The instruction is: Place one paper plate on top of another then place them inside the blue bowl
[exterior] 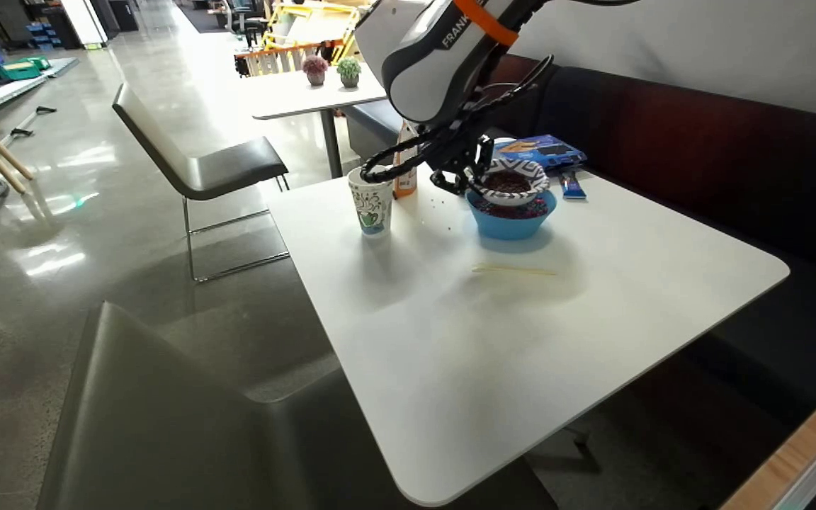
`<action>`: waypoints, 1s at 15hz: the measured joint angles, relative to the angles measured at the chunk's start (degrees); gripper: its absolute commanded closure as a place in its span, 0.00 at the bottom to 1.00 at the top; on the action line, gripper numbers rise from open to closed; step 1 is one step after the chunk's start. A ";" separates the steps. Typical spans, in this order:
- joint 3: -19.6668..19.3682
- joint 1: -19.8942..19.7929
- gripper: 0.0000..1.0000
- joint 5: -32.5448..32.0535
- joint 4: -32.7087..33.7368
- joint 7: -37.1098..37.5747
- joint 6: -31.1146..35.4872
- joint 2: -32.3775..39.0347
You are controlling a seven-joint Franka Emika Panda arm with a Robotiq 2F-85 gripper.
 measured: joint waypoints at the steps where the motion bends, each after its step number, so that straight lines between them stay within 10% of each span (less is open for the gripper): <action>1: -0.02 0.00 0.98 0.00 -0.08 -0.26 0.11 0.03; 8: -1.14 -0.09 0.98 0.00 -2.58 -0.63 2.82 0.04; 9: -1.41 -0.10 0.68 0.00 -3.09 -0.63 3.49 0.04; 15: -1.79 0.33 0.30 -0.05 -4.37 -0.96 5.14 -0.65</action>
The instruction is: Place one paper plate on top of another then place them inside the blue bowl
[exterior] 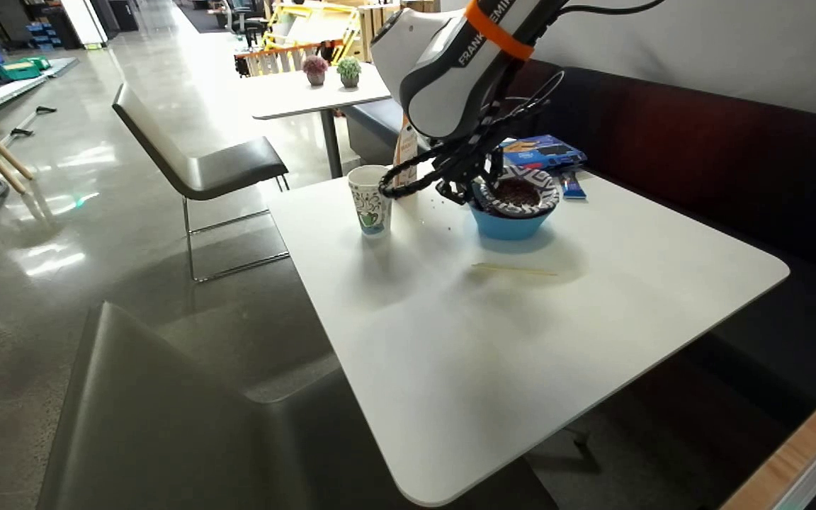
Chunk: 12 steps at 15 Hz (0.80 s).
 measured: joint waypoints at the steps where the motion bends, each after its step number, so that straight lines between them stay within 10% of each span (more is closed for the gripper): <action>1: 0.26 0.24 0.23 0.03 -0.07 -0.40 -0.01 -0.51; 4: 1.65 1.06 0.01 0.10 -0.70 -2.17 0.11 -3.10; 12: 6.50 2.46 0.01 8.25 -8.05 -4.93 0.24 -14.80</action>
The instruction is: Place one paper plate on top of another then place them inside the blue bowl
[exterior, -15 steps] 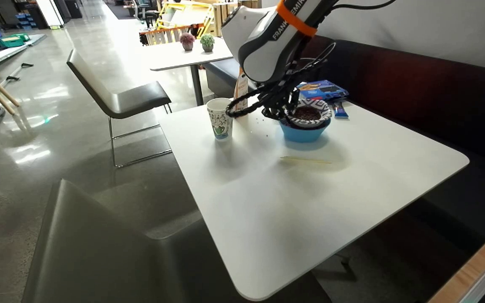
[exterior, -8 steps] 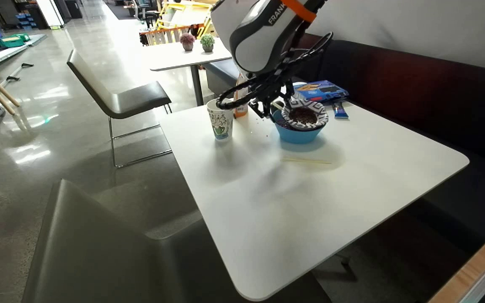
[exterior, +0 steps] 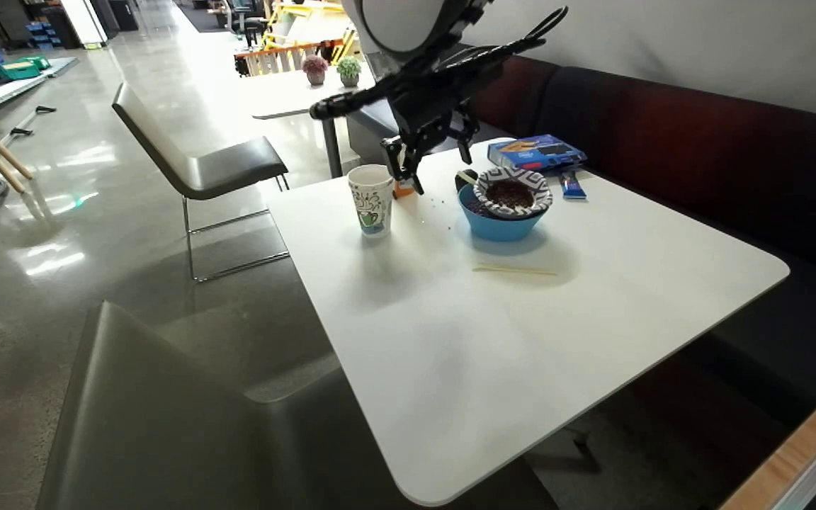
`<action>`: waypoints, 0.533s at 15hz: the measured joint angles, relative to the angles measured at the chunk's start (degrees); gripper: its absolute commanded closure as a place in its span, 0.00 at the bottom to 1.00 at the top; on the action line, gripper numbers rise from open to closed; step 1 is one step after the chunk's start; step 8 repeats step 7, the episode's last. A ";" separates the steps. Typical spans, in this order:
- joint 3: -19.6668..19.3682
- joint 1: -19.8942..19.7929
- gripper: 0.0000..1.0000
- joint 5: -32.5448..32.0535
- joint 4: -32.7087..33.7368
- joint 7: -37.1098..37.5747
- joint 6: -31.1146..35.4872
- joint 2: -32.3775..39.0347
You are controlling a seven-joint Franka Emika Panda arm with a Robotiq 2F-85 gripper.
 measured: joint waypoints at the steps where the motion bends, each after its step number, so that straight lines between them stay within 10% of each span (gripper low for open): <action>1: 0.18 -0.37 0.00 1.72 -2.10 -0.52 0.09 -2.22; 8: 1.10 -4.03 0.00 7.02 -16.30 -13.14 6.81 -14.29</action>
